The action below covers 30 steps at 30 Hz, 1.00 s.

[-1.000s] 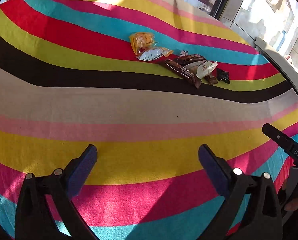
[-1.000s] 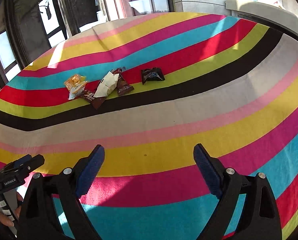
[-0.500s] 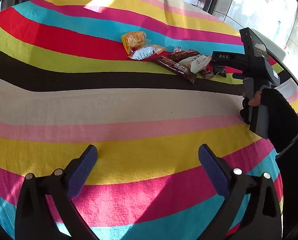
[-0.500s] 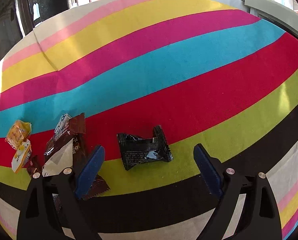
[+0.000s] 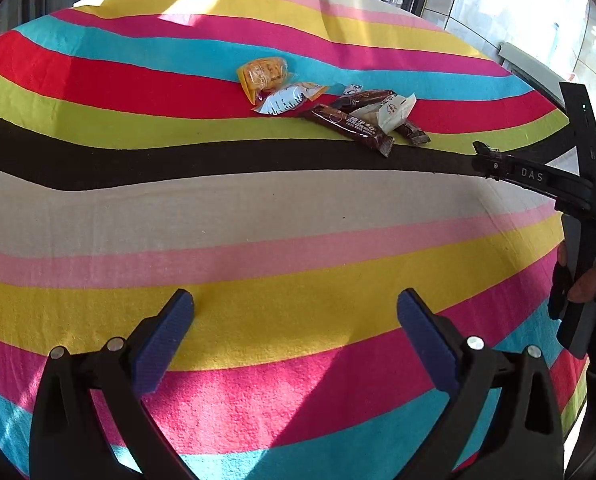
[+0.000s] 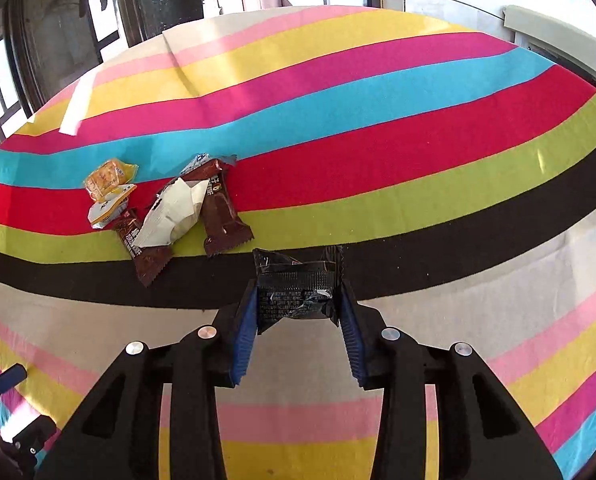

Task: Organize snacks
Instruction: 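Grasp the black wrapped snack with the right tool while the left tool grasps the white-brown packet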

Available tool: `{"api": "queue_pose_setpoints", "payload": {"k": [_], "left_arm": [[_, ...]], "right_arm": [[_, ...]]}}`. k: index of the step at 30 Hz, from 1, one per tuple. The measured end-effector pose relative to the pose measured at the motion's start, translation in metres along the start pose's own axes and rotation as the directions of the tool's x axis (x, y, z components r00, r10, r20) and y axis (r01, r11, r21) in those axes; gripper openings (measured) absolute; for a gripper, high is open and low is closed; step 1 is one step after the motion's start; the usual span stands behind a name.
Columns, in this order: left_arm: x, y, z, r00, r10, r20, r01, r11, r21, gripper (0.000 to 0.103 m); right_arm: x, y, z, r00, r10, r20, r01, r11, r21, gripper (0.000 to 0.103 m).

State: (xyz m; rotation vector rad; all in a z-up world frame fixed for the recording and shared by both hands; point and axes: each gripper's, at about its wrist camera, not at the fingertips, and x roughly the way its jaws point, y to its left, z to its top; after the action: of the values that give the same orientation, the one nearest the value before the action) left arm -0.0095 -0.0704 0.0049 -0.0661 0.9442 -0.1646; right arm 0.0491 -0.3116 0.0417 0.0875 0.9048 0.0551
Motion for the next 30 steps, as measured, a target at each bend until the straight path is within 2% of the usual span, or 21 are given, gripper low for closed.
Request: {"api": "queue_pose_setpoints", "payload": {"k": [4, 8, 11, 13, 16, 20, 23, 26, 28, 29, 30], "left_arm": [[0.009, -0.016, 0.0, 0.995, 0.085, -0.042, -0.08, 0.99, 0.116, 0.102], [0.009, -0.016, 0.0, 0.995, 0.081, -0.051, -0.075, 0.991, 0.111, 0.102], [0.013, -0.019, 0.007, 0.995, 0.069, -0.076, -0.06, 0.992, 0.113, 0.102], [0.019, -0.029, 0.02, 0.995, 0.043, -0.092, -0.03, 0.989, 0.142, 0.101], [0.024, -0.052, 0.049, 0.999, 0.018, -0.038, -0.009, 0.978, 0.209, 0.1], [0.05, -0.081, 0.099, 0.999, 0.049, 0.012, -0.05, 0.959, 0.281, 0.098], [0.076, -0.097, 0.129, 0.997, 0.068, 0.023, -0.072, 0.943, 0.325, 0.088], [0.104, -0.105, 0.148, 0.999, 0.048, -0.005, -0.044, 0.94, 0.337, 0.067], [0.122, -0.107, 0.152, 0.997, 0.066, -0.027, -0.052, 0.937, 0.345, 0.049], [0.122, -0.109, 0.151, 0.998, 0.061, 0.0, -0.057, 0.93, 0.363, 0.042], [0.119, -0.11, 0.149, 0.999, 0.038, 0.011, -0.039, 0.927, 0.373, 0.029]], "right_arm": [[-0.027, -0.011, -0.04, 0.999, 0.039, -0.003, -0.039, 0.999, 0.025, 0.039], [-0.045, -0.003, -0.059, 0.999, 0.054, 0.003, -0.054, 0.998, 0.036, 0.039], [-0.043, -0.001, -0.063, 0.998, 0.057, 0.017, -0.057, 0.997, 0.041, 0.039], [-0.045, 0.0, -0.064, 0.998, 0.056, 0.031, -0.057, 0.998, 0.038, 0.039], [-0.043, -0.002, -0.062, 0.998, 0.06, 0.026, -0.061, 0.997, 0.05, 0.039], [-0.042, -0.012, -0.06, 0.995, 0.092, 0.039, -0.096, 0.99, 0.1, 0.039], [-0.043, -0.015, -0.061, 0.994, 0.097, 0.042, -0.101, 0.989, 0.11, 0.039], [-0.042, -0.017, -0.062, 0.994, 0.105, 0.043, -0.109, 0.987, 0.119, 0.04], [-0.042, -0.017, -0.062, 0.993, 0.112, 0.045, -0.117, 0.985, 0.125, 0.04], [-0.042, -0.018, -0.062, 0.993, 0.113, 0.046, -0.118, 0.985, 0.126, 0.04], [-0.043, -0.018, -0.062, 0.993, 0.113, 0.046, -0.118, 0.985, 0.127, 0.04]]}}
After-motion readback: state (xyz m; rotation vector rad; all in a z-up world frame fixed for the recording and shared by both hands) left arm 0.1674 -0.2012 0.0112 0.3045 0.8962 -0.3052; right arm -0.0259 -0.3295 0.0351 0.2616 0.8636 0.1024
